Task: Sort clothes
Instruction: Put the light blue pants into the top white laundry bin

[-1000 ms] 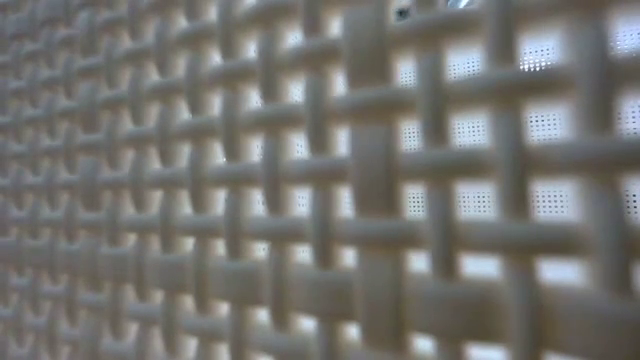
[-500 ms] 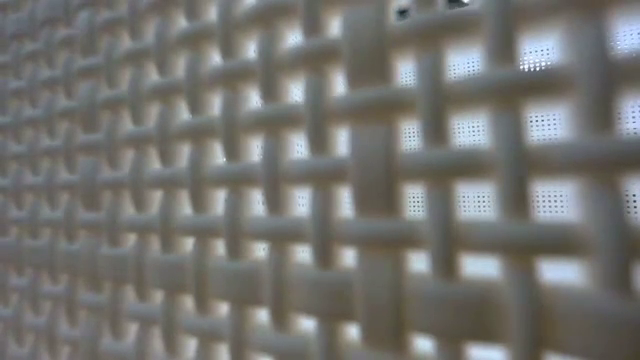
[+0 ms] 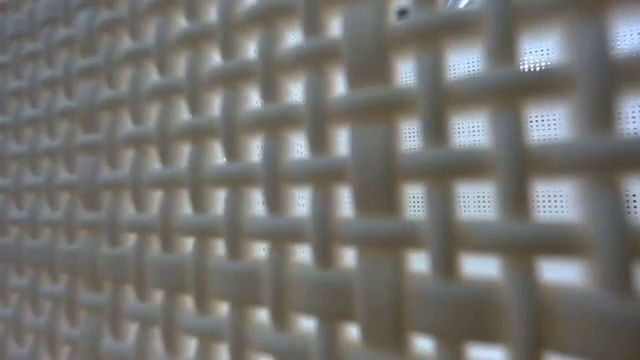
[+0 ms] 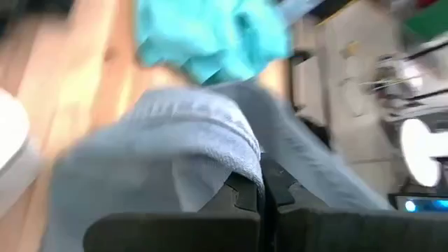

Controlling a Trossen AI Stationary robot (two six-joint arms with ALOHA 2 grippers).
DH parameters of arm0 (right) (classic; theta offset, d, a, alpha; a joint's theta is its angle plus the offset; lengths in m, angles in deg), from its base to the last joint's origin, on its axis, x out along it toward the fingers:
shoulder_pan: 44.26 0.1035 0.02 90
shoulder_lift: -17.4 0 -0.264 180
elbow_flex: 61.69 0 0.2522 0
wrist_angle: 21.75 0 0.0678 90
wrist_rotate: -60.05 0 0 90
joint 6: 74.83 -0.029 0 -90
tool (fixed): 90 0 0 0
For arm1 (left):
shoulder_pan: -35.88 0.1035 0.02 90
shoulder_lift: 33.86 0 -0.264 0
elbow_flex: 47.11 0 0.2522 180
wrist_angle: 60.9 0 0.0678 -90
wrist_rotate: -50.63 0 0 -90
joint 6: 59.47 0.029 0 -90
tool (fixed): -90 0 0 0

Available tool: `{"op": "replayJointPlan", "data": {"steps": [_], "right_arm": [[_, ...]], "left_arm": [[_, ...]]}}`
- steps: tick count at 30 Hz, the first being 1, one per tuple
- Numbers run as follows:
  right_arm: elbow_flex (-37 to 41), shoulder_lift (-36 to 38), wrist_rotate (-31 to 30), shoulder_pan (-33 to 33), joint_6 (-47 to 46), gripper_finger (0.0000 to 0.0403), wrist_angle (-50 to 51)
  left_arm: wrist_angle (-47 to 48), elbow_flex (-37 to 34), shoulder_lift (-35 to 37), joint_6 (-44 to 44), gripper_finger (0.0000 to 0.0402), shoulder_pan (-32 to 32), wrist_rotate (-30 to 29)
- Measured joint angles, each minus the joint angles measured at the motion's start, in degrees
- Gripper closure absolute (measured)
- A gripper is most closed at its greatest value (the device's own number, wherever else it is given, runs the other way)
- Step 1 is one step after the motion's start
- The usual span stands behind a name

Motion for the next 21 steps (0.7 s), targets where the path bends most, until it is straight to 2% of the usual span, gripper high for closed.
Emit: {"op": "replayJointPlan", "data": {"steps": [4,8,18,21], "right_arm": [[0.0,4.9,-3.7,-1.2,-1.4,0.0402,-2.7],[0.0,9.7,-10.0,-2.6,-3.1,0.0402,-3.9],[0.0,18.3,-38.2,-6.6,-11.0,0.0403,-3.4],[0.0,19.6,-43.0,-8.3,-12.3,0.0403,-3.3]], "left_arm": [[0.0,0.0,0.0,-0.1,0.0327,0.0,0.0],[0.1,0.0,0.0,-0.2,0.0327,0.0,0.0],[0.0,0.0,0.0,-0.8,0.0327,0.0,0.0],[0.0,0.0,0.0,-0.8,0.0327,0.0,0.0]]}}
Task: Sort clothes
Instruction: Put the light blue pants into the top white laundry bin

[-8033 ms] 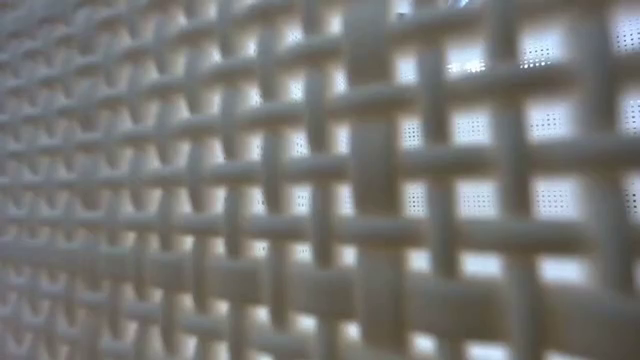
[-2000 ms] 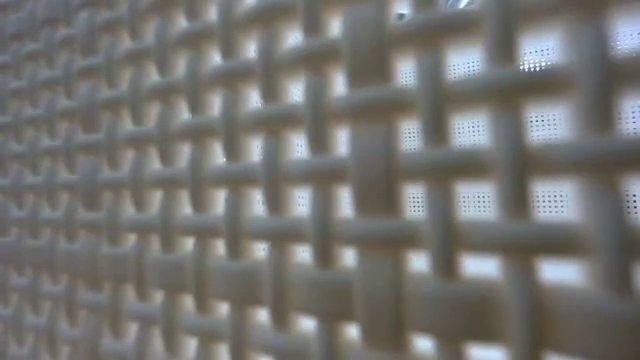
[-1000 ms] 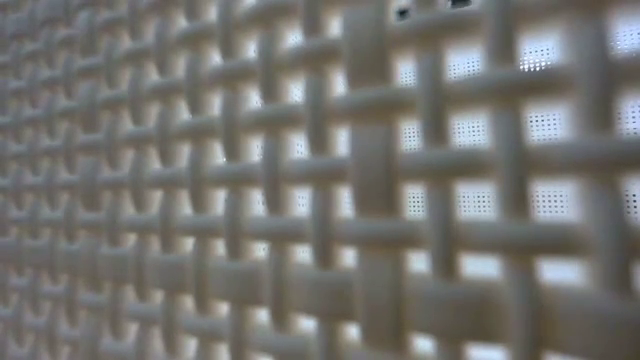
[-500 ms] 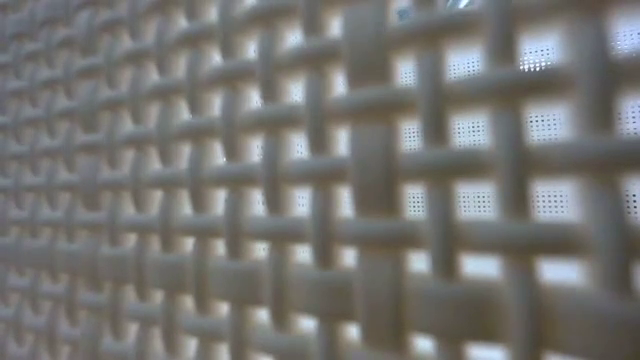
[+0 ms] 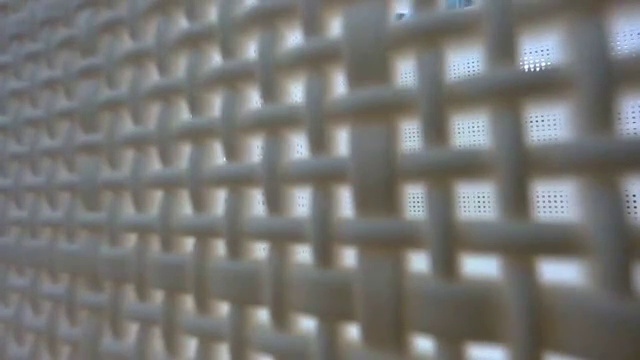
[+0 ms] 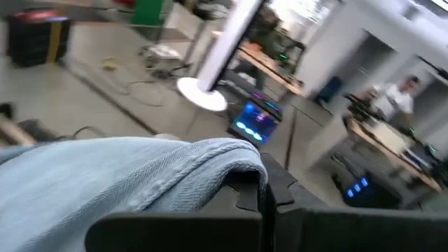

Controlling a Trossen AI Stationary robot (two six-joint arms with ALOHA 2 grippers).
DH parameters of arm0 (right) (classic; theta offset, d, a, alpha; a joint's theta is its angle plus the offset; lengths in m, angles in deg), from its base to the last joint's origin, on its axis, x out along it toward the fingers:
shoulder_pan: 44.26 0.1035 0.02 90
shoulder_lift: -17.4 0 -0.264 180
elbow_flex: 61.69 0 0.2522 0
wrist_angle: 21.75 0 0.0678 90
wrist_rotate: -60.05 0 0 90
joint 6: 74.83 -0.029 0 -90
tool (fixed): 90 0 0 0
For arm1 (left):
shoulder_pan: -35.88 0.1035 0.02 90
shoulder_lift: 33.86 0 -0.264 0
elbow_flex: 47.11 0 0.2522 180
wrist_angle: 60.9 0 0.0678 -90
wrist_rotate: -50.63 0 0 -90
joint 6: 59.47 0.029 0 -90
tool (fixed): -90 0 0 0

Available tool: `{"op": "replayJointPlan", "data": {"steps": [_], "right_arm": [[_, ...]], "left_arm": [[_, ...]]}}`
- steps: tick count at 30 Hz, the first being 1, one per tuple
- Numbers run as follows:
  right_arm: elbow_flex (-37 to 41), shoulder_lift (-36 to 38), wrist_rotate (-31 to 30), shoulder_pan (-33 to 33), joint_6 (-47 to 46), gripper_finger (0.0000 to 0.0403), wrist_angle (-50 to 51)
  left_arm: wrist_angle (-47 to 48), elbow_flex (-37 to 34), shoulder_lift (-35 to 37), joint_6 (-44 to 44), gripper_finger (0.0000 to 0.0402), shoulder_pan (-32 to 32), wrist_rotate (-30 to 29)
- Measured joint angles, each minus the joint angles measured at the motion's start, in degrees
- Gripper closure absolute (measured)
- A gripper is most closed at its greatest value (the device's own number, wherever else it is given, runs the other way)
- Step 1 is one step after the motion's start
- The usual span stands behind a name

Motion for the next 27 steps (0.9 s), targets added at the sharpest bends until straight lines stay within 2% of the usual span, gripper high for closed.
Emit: {"op": "replayJointPlan", "data": {"steps": [5,8,10,15,18,20,27], "right_arm": [[0.0,0.9,-5.6,-1.7,-6.5,0.0403,-0.2],[0.0,0.9,-14.5,-1.9,-10.9,0.0403,-0.2],[0.0,0.5,-18.7,-3.1,-9.7,0.0403,-0.3],[0.0,-1.7,-18.2,-7.8,-2.3,0.0403,0.8],[0.0,-3.9,-15.1,-11.0,-0.6,0.0403,4.8],[0.0,-5.7,-10.6,-13.5,-3.2,0.0403,9.3],[0.0,-13.4,12.2,-23.4,-25.3,0.0403,31.6]], "left_arm": [[0.0,0.0,0.0,-0.1,0.0327,0.0,0.0],[0.0,0.0,0.0,-0.2,0.0327,0.0,0.0],[0.0,0.0,0.0,-0.5,0.0327,0.0,0.0],[0.0,0.0,0.0,-0.6,0.0327,0.0,0.0],[0.0,0.0,0.0,-0.6,0.0327,0.0,0.0],[0.0,0.0,0.0,-0.6,0.0327,0.0,0.0],[0.0,0.0,0.0,-0.6,0.0327,0.0,-0.1]]}}
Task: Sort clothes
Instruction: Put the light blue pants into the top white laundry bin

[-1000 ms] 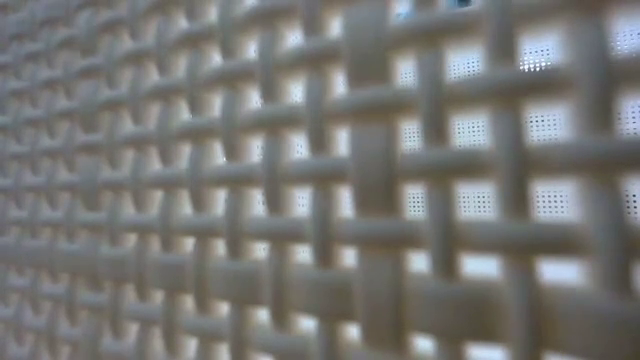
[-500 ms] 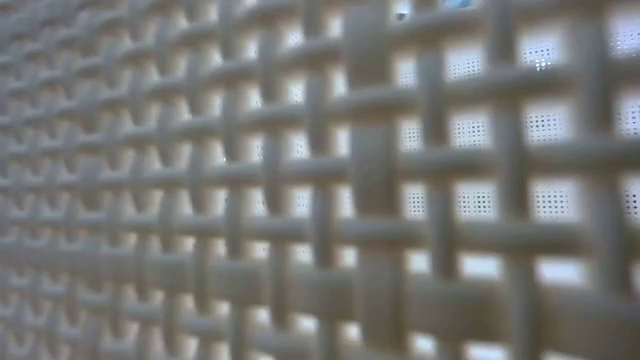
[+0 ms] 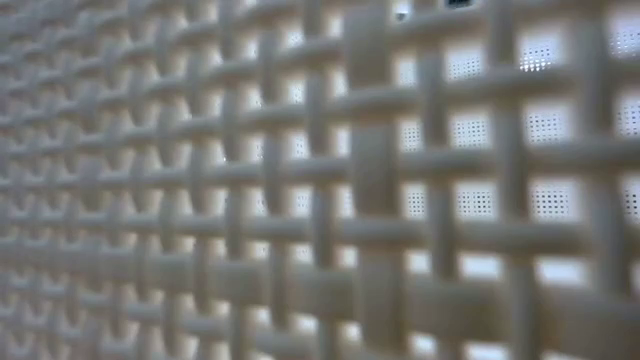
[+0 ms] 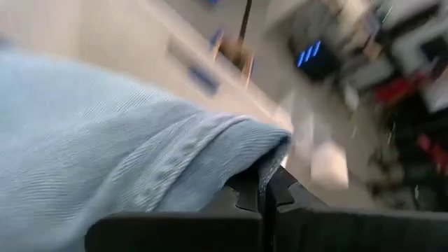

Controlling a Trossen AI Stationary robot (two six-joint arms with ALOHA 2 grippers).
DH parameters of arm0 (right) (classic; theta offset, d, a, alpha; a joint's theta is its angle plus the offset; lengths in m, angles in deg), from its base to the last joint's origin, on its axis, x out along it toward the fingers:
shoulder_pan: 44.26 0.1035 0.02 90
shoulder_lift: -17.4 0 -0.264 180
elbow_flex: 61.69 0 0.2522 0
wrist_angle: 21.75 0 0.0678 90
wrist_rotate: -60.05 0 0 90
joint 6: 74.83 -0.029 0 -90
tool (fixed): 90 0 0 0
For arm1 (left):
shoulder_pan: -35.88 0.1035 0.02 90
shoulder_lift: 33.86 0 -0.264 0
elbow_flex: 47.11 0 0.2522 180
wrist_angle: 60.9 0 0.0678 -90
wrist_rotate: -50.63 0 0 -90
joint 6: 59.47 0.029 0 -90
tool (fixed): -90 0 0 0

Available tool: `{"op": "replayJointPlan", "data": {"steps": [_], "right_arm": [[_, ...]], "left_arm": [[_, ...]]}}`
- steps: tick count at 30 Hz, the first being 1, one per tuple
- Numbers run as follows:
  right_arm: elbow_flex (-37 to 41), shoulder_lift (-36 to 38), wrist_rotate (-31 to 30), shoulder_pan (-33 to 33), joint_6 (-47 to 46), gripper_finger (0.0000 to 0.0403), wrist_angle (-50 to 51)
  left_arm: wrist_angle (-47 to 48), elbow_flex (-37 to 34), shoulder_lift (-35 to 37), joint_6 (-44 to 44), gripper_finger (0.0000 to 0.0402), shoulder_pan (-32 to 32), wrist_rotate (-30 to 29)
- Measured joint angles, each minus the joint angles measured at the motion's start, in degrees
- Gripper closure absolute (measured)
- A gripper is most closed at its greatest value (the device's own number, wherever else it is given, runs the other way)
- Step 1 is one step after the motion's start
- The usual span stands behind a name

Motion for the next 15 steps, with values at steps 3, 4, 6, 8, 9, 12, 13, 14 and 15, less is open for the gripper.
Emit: {"op": "replayJointPlan", "data": {"steps": [3,4,6,8,9,12,13,14,15], "right_arm": [[0.1,-2.5,5.8,-1.6,-1.8,0.0399,2.0],[0.1,-2.9,8.0,-1.7,-0.6,0.0394,1.4],[0.1,-3.2,10.0,-1.2,1.0,0.0380,-0.9],[0.1,-3.3,10.2,-0.4,1.4,0.0359,-2.2],[0.1,-3.3,10.3,-0.1,1.3,0.0347,-2.4],[0.1,-2.3,10.3,0.6,1.3,0.0308,-2.6],[0.1,-1.8,10.3,0.8,1.0,0.0293,-2.6],[0.0,-1.2,10.3,0.9,0.6,0.0277,-2.7],[0.0,-0.6,10.3,1.0,0.1,0.0261,-2.7]], "left_arm": [[0.0,0.0,0.0,0.0,0.0327,0.0,0.0],[0.0,0.0,0.0,0.0,0.0327,0.0,0.0],[0.0,0.0,0.0,0.0,0.0327,0.0,-0.1],[0.0,0.0,0.0,0.0,0.0327,0.0,-0.1],[0.0,0.0,0.0,0.0,0.0327,0.0,-0.1],[0.0,0.0,0.0,0.0,0.0327,0.0,0.0],[0.0,0.0,0.0,0.1,0.0327,0.0,0.0],[0.0,0.0,0.0,0.2,0.0327,0.0,0.0],[0.0,0.0,0.0,0.2,0.0327,0.0,0.0]]}}
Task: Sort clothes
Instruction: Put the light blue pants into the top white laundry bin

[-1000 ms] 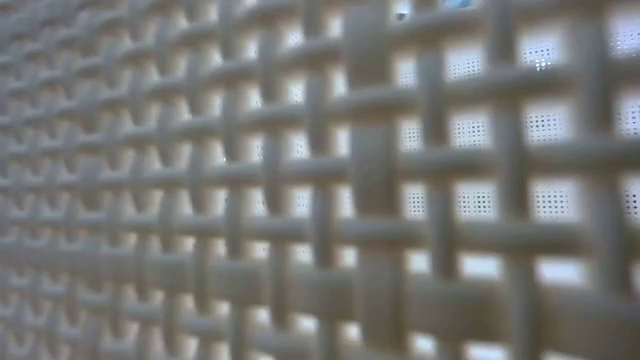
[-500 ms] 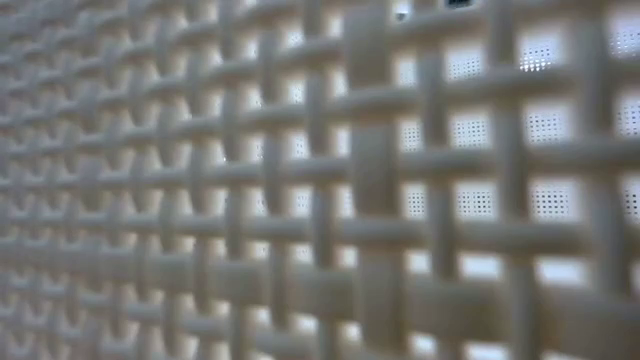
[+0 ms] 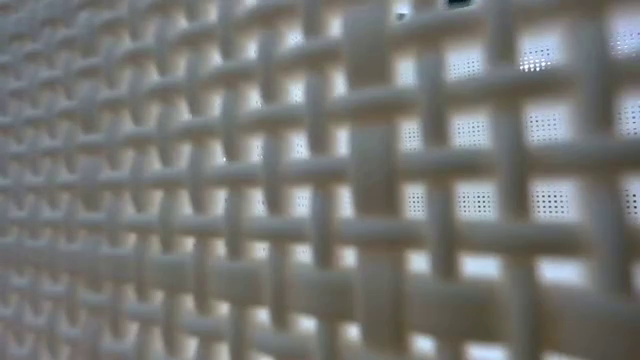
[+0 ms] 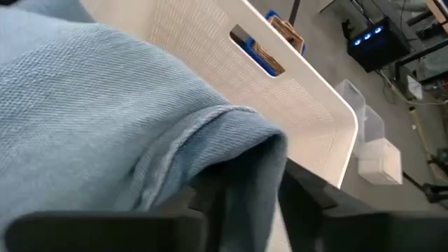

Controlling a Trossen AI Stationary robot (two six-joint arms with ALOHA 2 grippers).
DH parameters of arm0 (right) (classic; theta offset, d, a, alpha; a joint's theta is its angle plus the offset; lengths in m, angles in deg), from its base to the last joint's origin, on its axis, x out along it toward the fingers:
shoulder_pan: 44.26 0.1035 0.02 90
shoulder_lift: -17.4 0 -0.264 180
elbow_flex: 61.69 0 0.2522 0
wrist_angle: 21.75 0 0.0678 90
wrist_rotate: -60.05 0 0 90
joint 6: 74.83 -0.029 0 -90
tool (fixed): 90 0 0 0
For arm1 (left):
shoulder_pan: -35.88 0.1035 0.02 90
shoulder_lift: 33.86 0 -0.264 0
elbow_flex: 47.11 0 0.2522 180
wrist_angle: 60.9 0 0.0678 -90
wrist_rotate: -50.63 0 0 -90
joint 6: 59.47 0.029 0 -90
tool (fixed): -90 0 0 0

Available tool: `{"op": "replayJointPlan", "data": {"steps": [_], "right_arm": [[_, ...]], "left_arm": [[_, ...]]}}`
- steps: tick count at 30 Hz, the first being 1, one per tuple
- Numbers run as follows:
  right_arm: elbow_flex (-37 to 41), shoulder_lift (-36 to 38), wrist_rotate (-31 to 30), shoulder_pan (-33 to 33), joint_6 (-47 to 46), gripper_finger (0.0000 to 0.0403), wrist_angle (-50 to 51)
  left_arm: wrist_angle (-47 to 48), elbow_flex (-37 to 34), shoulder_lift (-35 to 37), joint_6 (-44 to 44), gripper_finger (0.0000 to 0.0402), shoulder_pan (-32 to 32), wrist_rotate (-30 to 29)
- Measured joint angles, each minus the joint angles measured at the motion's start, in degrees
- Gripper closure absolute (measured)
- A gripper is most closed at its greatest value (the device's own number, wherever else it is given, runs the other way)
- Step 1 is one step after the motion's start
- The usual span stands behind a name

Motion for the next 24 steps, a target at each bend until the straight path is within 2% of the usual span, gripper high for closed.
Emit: {"op": "replayJointPlan", "data": {"steps": [7,10,15,20,24], "right_arm": [[0.0,6.1,-0.6,2.2,0.3,0.0153,-4.7],[0.0,8.7,-3.1,4.5,4.9,0.0134,-10.8],[0.0,10.9,-4.5,9.5,19.3,0.0130,-27.7],[-0.1,9.2,4.7,13.2,33.4,0.0130,-42.5],[-0.1,5.1,11.6,14.8,37.6,0.0130,-43.6]], "left_arm": [[0.6,0.0,0.0,0.0,0.0327,0.0,0.0],[0.8,0.0,0.0,0.0,0.0327,0.0,0.0],[0.8,0.0,0.0,0.0,0.0327,0.0,0.0],[0.8,0.0,0.0,0.1,0.0327,0.0,-0.7],[0.8,0.0,0.0,0.1,0.0327,0.0,-1.1]]}}
